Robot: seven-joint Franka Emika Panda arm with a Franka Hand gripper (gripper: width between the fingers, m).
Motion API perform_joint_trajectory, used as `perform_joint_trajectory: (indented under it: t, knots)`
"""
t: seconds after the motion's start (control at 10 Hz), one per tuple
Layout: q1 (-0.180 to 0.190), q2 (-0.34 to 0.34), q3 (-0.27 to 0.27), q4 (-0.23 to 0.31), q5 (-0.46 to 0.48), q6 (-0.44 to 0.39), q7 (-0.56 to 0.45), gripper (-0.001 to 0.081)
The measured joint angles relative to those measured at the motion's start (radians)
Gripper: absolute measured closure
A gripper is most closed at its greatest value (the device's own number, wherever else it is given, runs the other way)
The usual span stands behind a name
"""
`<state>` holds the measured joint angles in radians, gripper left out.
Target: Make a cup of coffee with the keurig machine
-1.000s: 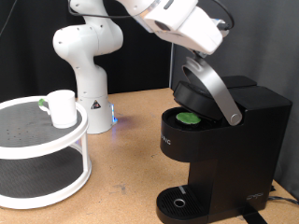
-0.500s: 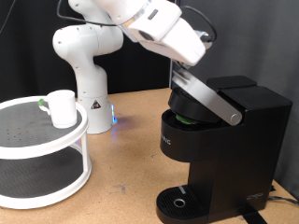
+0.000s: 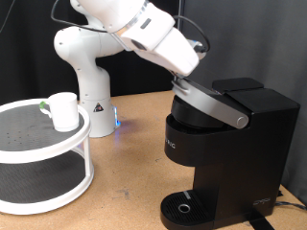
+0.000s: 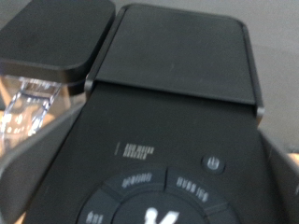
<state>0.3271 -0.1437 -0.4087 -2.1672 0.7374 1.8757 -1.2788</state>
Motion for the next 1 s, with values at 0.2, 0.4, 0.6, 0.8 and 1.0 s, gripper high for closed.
perform_joint_trajectory:
  t: [0.2, 0.4, 0.6, 0.8, 1.0]
  knots:
    - [-0.008, 0.001, -0.005, -0.014, -0.02, 0.004, -0.012, 0.0805]
    - [-0.012, 0.006, -0.006, -0.028, -0.033, 0.026, -0.013, 0.0805]
    - [-0.015, 0.011, -0.007, -0.033, -0.034, 0.037, -0.013, 0.0805]
    - [-0.016, 0.019, -0.008, -0.037, -0.034, 0.056, -0.01, 0.0805]
    - [-0.017, 0.03, -0.008, -0.039, -0.046, 0.067, 0.004, 0.0805]
